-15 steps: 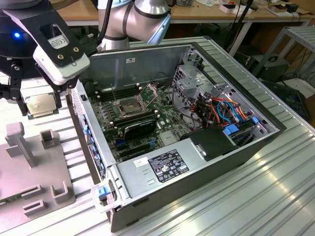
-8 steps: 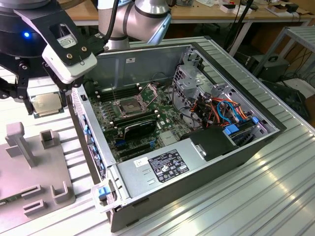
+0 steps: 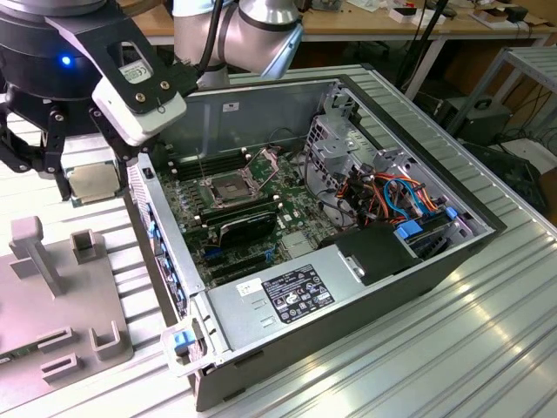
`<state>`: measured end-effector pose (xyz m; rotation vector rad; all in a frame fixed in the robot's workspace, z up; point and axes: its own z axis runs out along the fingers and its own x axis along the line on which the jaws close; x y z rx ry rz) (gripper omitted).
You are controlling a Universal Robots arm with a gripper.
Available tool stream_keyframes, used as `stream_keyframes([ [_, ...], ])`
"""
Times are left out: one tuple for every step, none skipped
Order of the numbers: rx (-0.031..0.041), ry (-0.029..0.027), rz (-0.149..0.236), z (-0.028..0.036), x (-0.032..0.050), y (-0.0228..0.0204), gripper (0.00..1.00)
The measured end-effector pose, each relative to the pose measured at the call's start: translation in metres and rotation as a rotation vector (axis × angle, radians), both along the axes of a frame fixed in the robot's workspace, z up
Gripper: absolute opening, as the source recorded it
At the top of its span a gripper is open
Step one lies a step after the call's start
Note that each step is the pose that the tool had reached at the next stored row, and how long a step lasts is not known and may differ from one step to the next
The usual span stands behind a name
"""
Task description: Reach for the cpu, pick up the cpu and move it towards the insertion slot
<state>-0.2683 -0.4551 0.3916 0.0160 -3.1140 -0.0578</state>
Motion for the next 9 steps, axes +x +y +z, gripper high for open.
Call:
stream_keyframes([
  [0.0, 0.0, 0.0, 0.0, 0.0013, 0.0, 0.55],
  [0.0001, 0.0, 0.0, 0.0, 0.0031, 0.0, 0.55],
  [0.0, 0.0, 0.0, 0.0, 0.0049, 0.0, 0.55],
  [0.0, 0.0, 0.0, 0.0, 0.0063, 0.0, 0.55],
  [0.0, 0.0, 0.0, 0.0, 0.0093, 0.0, 0.55],
  [0.0, -0.0001, 0.0, 0.0, 0.011, 0.0, 0.55],
  [0.0001, 0.0, 0.0, 0.0, 0.0125, 0.0, 0.55],
  [0.0, 0.0, 0.0, 0.0, 0.0144, 0.0, 0.55],
  [0.0, 0.0, 0.0, 0.0, 0.0162, 0.0, 0.55],
])
